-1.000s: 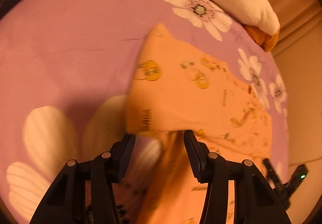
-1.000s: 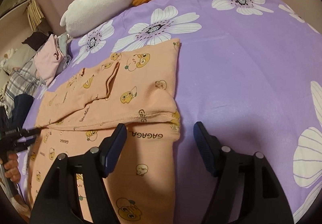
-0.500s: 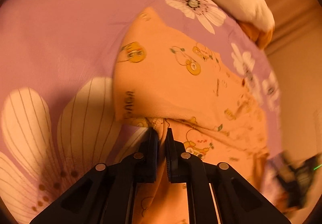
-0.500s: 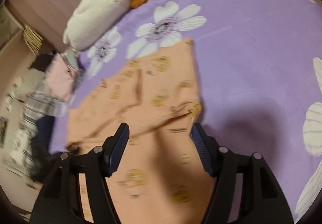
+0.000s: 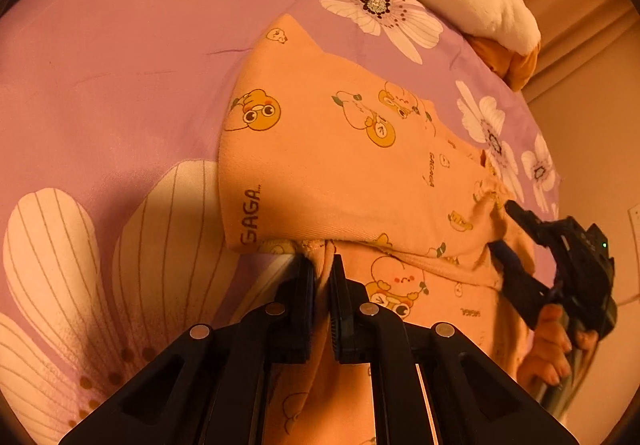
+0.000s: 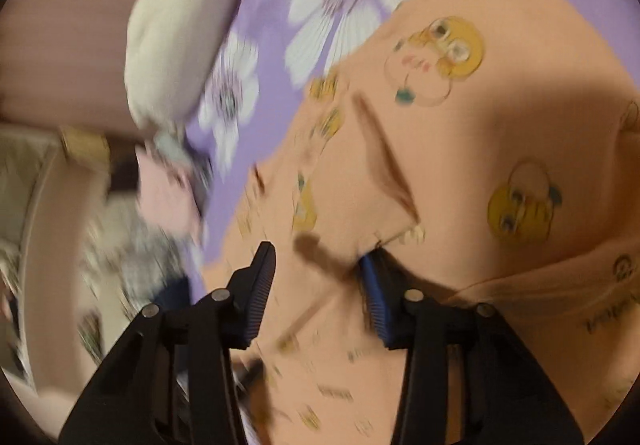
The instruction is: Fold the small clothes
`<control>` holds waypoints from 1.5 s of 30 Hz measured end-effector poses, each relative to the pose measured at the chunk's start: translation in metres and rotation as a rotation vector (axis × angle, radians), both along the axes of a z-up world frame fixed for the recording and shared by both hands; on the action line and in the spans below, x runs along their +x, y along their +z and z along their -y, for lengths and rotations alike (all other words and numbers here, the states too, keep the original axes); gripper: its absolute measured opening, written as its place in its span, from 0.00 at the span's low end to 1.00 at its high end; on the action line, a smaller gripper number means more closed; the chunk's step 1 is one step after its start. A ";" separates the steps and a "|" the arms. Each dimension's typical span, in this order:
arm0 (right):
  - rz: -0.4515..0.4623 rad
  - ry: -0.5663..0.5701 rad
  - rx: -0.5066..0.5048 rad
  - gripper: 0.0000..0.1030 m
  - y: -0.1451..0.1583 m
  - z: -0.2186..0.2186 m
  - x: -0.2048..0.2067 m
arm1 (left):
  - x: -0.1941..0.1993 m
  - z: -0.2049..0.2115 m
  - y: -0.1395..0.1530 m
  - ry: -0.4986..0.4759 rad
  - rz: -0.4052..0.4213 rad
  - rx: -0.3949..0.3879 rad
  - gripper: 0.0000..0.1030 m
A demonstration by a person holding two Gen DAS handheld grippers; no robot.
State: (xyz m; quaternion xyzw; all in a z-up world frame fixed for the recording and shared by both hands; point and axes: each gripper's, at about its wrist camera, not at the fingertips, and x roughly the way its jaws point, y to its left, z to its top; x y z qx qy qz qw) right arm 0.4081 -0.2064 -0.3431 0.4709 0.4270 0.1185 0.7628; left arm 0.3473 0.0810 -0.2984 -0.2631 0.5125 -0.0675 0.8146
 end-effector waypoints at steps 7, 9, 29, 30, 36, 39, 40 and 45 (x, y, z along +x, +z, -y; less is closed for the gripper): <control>0.044 -0.048 -0.223 0.09 0.026 -0.007 -0.005 | -0.002 0.004 0.002 0.016 0.008 0.029 0.08; 0.093 -0.070 -0.247 0.08 0.044 0.001 -0.014 | -0.003 0.008 0.003 0.009 0.020 0.060 0.08; 0.130 -0.099 -0.623 0.22 0.083 0.069 -0.065 | -0.038 0.012 0.076 0.052 0.273 0.377 0.14; 0.151 -0.099 -0.640 0.23 0.086 0.070 -0.070 | -0.032 0.010 0.077 0.056 0.285 0.344 0.17; 0.127 0.001 -0.657 0.24 0.066 0.047 -0.045 | 0.017 0.033 0.003 -0.003 0.085 0.360 0.18; 0.001 0.028 -0.689 0.17 0.030 0.045 -0.037 | 0.007 0.043 0.011 -0.018 0.143 0.450 0.19; 0.041 0.019 -0.720 0.15 0.027 0.044 -0.041 | 0.008 0.044 0.013 -0.019 0.142 0.460 0.19; 0.078 0.073 -0.807 0.23 0.042 0.025 -0.042 | 0.004 0.048 0.013 -0.029 0.156 0.509 0.19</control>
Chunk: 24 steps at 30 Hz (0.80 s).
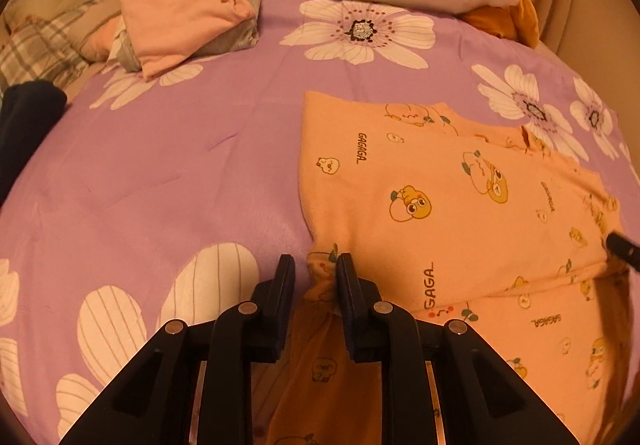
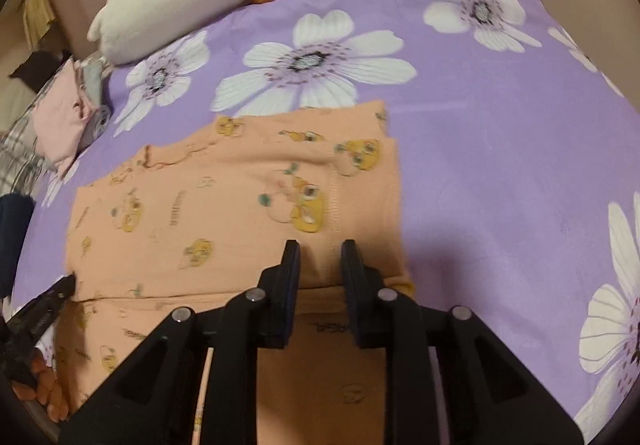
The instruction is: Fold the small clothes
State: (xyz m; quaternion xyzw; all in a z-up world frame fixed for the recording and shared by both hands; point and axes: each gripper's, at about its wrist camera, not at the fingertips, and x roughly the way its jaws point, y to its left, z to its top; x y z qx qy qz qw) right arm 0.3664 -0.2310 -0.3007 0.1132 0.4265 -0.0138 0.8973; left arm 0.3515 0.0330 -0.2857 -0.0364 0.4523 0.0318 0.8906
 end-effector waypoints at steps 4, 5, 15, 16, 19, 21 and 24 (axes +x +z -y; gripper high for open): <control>-0.022 0.086 0.048 0.21 -0.006 -0.019 0.005 | -0.001 0.000 -0.001 0.002 0.000 -0.004 0.19; -0.052 0.089 0.008 0.18 -0.014 -0.025 0.007 | -0.003 0.000 -0.002 0.003 0.002 -0.009 0.20; 0.048 0.185 -0.145 0.21 0.017 -0.035 -0.071 | -0.053 0.014 0.023 -0.139 -0.051 -0.126 0.21; 0.046 0.180 -0.126 0.22 0.023 -0.027 -0.082 | -0.064 0.014 0.030 -0.153 -0.034 -0.152 0.21; 0.041 0.159 -0.053 0.35 0.037 0.001 -0.117 | -0.105 -0.002 0.044 -0.151 -0.004 -0.264 0.49; 0.031 0.166 -0.037 0.54 0.040 0.016 -0.141 | -0.124 -0.017 0.044 -0.166 -0.020 -0.345 0.58; -0.009 0.141 0.007 0.60 0.033 0.042 -0.169 | -0.139 -0.046 0.031 -0.128 -0.120 -0.478 0.59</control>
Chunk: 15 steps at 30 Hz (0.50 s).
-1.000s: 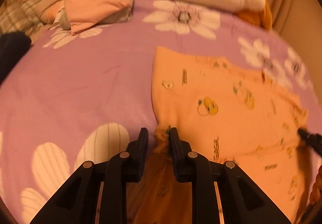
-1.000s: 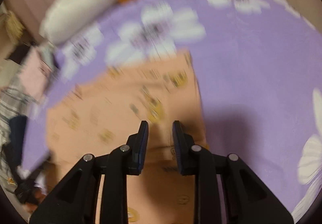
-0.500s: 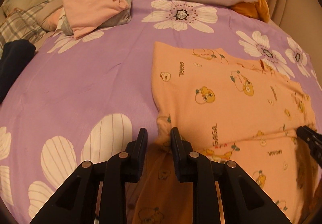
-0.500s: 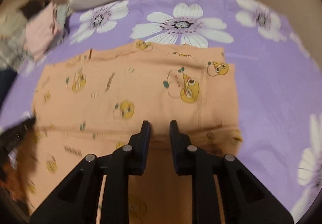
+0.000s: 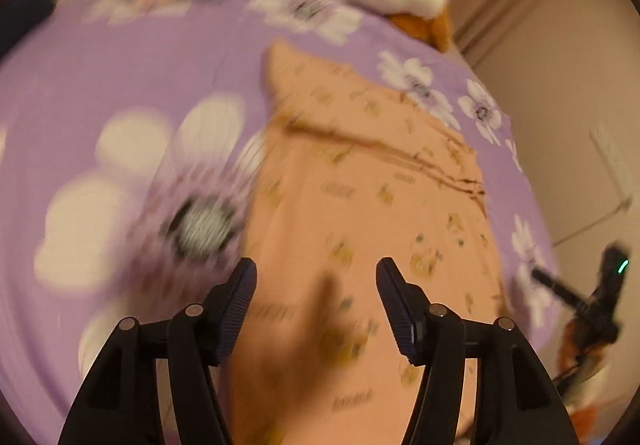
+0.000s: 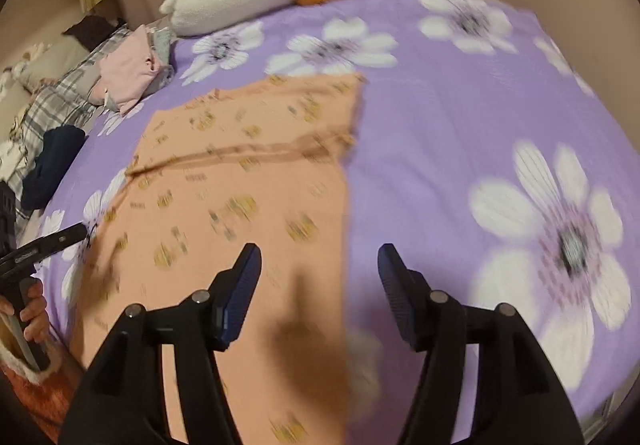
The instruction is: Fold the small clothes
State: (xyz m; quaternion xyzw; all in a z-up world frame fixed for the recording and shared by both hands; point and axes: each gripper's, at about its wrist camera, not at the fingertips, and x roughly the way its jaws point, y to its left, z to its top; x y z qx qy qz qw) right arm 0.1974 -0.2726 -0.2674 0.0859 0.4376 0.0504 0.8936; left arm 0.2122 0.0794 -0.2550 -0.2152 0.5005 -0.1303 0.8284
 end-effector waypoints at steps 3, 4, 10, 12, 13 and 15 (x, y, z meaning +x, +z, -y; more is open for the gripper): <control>-0.107 -0.014 0.133 0.60 -0.016 0.030 -0.025 | -0.012 -0.025 -0.020 0.062 -0.127 -0.038 0.59; -0.135 -0.007 0.215 0.60 -0.024 0.040 -0.034 | -0.020 -0.029 -0.025 0.075 -0.135 -0.053 0.59; -0.238 0.040 0.379 0.60 -0.058 0.033 -0.068 | -0.062 -0.031 -0.033 -0.008 -0.141 -0.222 0.59; -0.280 0.065 0.480 0.60 -0.073 0.026 -0.075 | -0.072 -0.025 -0.039 -0.074 -0.170 -0.307 0.59; -0.308 0.077 0.530 0.60 -0.081 0.021 -0.078 | -0.076 -0.021 -0.040 -0.105 -0.175 -0.333 0.59; -0.304 0.082 0.573 0.60 -0.084 0.013 -0.084 | -0.089 -0.012 -0.046 -0.148 -0.206 -0.429 0.59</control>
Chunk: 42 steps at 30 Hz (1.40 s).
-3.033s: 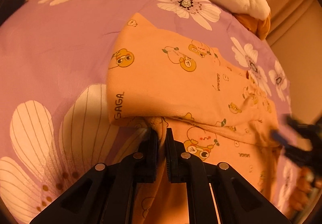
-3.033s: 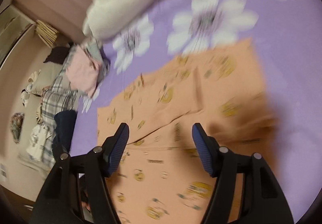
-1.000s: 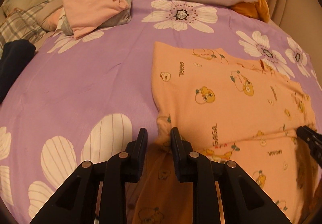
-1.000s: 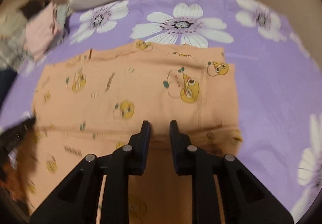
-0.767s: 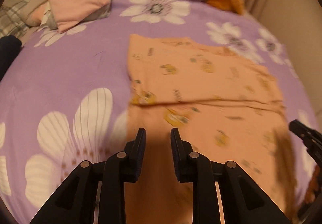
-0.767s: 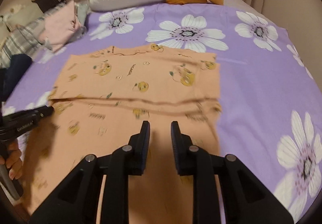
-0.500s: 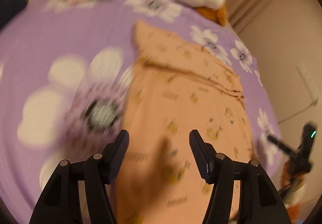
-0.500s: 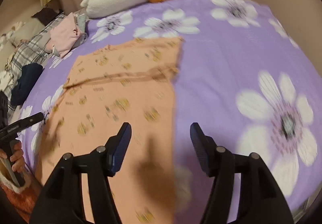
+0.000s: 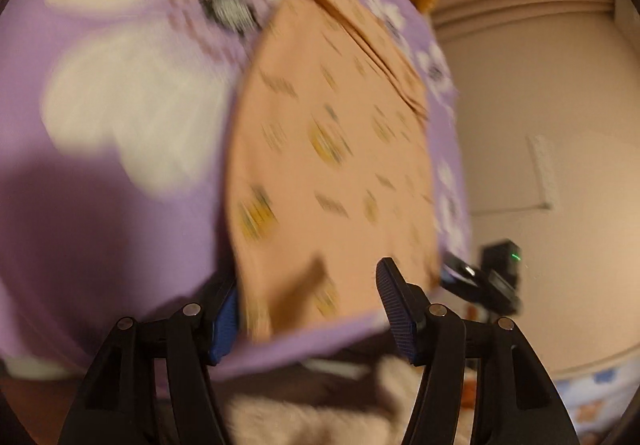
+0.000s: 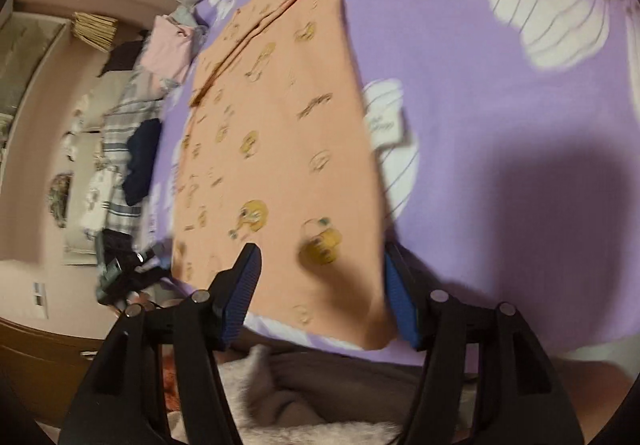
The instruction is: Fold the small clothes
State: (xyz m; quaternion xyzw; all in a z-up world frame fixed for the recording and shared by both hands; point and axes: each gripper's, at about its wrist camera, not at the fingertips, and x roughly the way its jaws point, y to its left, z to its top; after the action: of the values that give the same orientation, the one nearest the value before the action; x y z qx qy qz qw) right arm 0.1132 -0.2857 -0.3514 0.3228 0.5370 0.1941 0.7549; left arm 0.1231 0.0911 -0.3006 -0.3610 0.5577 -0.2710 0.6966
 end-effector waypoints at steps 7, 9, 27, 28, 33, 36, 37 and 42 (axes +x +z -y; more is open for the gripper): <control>-0.071 -0.054 0.193 0.60 -0.016 -0.037 -0.032 | 0.006 0.047 0.003 0.001 0.043 -0.029 0.59; -0.039 -0.055 0.161 0.60 -0.010 -0.050 -0.030 | 0.016 0.056 0.009 0.037 0.060 0.005 0.59; 0.050 -0.161 -0.113 0.52 0.013 -0.044 -0.014 | 0.003 0.084 0.030 0.103 0.232 0.529 0.59; 0.044 -0.175 -0.117 0.52 0.013 -0.040 -0.016 | 0.001 0.081 0.030 0.110 0.238 0.551 0.59; 0.036 -0.242 -0.127 0.52 0.010 -0.033 -0.024 | -0.002 0.066 0.024 0.156 0.235 0.515 0.59; 0.080 -0.240 -0.224 0.54 0.017 -0.047 -0.022 | -0.002 0.070 0.026 0.151 0.256 0.539 0.59; 0.101 -0.233 -0.265 0.54 0.019 -0.053 -0.020 | -0.002 0.072 0.026 0.146 0.265 0.552 0.59; 0.163 -0.223 -0.489 0.15 0.017 -0.068 -0.014 | -0.005 0.074 0.021 0.214 0.294 0.656 0.23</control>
State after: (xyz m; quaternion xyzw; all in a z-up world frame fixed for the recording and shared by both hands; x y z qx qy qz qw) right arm 0.0992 -0.2179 -0.3344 0.1712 0.4665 -0.0001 0.8678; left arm 0.1179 0.0169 -0.2793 -0.1322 0.4679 -0.0525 0.8723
